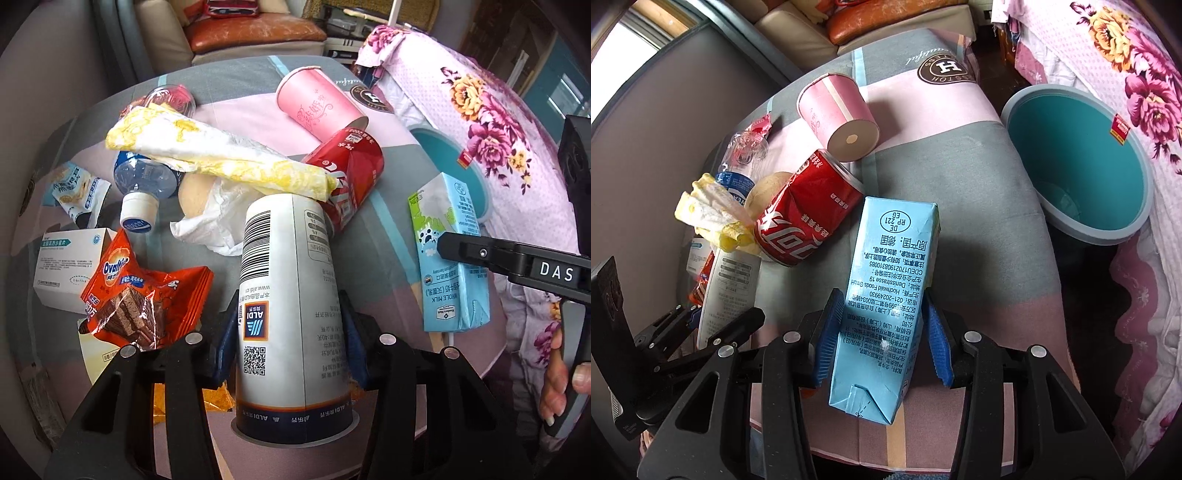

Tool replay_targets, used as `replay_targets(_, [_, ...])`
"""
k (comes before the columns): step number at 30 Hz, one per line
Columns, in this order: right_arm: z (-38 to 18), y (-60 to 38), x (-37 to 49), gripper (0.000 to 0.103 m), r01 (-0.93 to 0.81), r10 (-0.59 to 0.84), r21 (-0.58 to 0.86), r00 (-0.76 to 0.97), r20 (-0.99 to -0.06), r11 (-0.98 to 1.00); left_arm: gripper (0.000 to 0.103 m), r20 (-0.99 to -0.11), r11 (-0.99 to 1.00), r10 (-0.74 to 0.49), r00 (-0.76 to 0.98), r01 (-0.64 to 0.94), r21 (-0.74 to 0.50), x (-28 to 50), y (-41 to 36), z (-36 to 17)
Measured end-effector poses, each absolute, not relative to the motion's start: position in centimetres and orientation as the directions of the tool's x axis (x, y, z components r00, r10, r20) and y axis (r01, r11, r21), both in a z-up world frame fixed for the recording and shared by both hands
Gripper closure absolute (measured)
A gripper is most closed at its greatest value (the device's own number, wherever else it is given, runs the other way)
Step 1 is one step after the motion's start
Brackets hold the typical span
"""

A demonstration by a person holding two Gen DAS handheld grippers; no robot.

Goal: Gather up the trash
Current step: 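Grasp the light-blue milk carton with the right tool while the left tool grasps the white ALDI cup, then carry the carton and cup over the teal bin and open both tools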

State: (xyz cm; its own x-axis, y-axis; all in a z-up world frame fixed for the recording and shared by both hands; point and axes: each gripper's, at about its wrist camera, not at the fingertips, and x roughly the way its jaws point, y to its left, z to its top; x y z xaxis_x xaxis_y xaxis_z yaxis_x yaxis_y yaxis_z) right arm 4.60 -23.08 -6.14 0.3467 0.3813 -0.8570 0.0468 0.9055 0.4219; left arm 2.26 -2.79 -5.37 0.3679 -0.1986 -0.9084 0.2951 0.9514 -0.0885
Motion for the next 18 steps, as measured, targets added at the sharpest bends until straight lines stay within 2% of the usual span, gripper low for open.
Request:
replay_targets(10, [-2.5, -23.7, 4.1, 0.061, -0.006, 0.418, 0.461, 0.433, -0.799, 0.888, 0.053, -0.835, 0.947, -0.267, 0.481, 0.294, -0.133, 1.2, -1.8, 1.1])
replay_targets(18, [-1.1, -29.1, 5.1, 0.061, 0.083, 0.352, 0.458, 0.526, -0.774, 0.885, 0.053, -0.828, 0.911, -0.331, 0.452, 0.383, -0.155, 4.7, -6.7, 1.9])
